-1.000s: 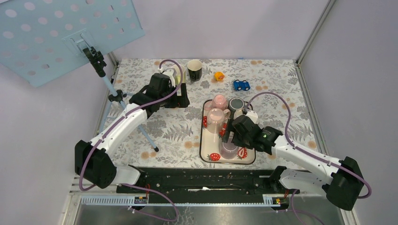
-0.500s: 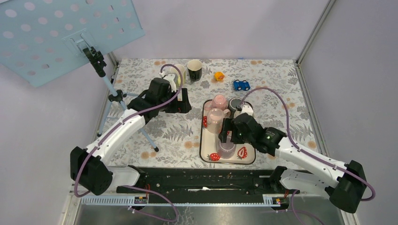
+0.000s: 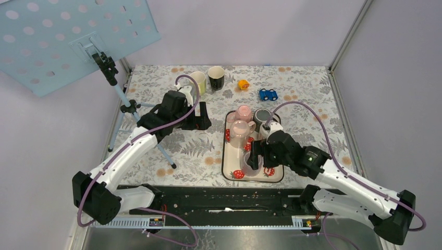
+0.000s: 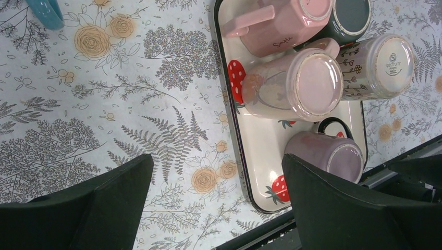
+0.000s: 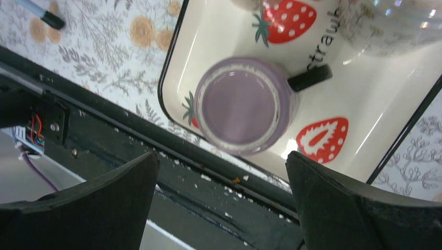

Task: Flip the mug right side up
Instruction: Turn over the cup on the tray.

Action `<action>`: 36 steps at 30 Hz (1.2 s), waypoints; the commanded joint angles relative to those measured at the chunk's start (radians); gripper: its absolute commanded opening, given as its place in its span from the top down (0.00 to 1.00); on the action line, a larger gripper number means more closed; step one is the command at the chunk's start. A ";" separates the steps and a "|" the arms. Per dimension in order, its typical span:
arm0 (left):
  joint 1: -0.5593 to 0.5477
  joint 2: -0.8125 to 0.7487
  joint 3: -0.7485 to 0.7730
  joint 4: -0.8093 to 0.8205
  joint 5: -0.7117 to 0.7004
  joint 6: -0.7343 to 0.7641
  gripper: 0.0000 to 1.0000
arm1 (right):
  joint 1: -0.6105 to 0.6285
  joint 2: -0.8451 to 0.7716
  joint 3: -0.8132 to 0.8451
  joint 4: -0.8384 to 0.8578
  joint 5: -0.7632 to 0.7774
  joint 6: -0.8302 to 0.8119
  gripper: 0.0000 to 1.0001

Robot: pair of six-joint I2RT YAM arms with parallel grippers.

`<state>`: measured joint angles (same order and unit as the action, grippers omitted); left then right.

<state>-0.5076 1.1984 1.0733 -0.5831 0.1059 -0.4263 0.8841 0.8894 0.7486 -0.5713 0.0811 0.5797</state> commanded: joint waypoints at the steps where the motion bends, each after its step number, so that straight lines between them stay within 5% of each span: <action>1: -0.002 -0.023 0.006 0.019 0.024 -0.007 0.01 | 0.059 -0.027 -0.005 -0.113 0.017 0.056 0.00; 14: -0.002 -0.019 0.008 0.021 0.021 -0.002 0.01 | 0.180 0.062 -0.159 0.182 0.063 0.195 0.00; 25: -0.002 -0.007 0.010 0.021 0.010 0.008 0.01 | 0.205 0.299 -0.073 0.521 0.104 0.202 0.00; 36: -0.001 -0.001 0.015 0.021 0.015 0.004 0.01 | 0.207 0.227 0.049 0.313 0.121 -0.002 0.00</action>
<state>-0.5076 1.1999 1.0729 -0.5854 0.1097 -0.4263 1.0821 1.1992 0.7589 -0.1459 0.1486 0.6979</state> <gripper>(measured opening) 0.987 0.994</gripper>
